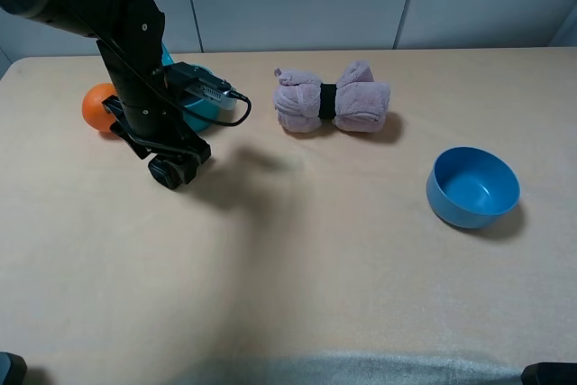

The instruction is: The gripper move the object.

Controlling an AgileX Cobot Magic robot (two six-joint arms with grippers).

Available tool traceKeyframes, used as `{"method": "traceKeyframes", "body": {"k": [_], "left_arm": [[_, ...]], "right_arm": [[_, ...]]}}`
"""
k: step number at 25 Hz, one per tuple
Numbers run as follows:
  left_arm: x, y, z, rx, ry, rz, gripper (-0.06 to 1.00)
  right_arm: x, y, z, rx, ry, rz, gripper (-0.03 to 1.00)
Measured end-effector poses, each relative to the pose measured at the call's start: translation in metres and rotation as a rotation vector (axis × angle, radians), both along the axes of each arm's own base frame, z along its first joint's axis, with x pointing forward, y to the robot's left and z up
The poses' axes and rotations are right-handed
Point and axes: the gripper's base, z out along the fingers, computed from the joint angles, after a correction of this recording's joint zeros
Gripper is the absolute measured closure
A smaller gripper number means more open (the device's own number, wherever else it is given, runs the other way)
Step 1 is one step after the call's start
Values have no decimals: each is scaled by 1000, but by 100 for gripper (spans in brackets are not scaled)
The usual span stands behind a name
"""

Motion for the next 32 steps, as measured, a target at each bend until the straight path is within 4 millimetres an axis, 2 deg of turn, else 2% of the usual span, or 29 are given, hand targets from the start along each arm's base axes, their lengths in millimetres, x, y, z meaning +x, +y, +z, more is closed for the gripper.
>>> {"method": "traceKeyframes", "body": {"k": [3,9,13,18,22,26,29,32], "left_arm": [[-2,1,4,9,11,10,11],[-5,3,32,-13,-39,19,11],[-11,7,57,-24,-68,23,11],[-25,14,100,-55,-137,31,11],[-44,24,143,-93,-219,39,11],[-70,42,186,-135,-304,65,11],[-93,63,212,-143,-342,120,11],[-121,83,226,-150,-378,166,11]], "right_arm": [[0,0,0,0,0,0,32],[0,0,0,0,0,0,32],[0,0,0,0,0,0,32],[0,0,0,0,0,0,32],[0,0,0,0,0,0,32],[0,0,0,0,0,0,32],[0,0,0,0,0,0,32],[0,0,0,0,0,0,32]]}}
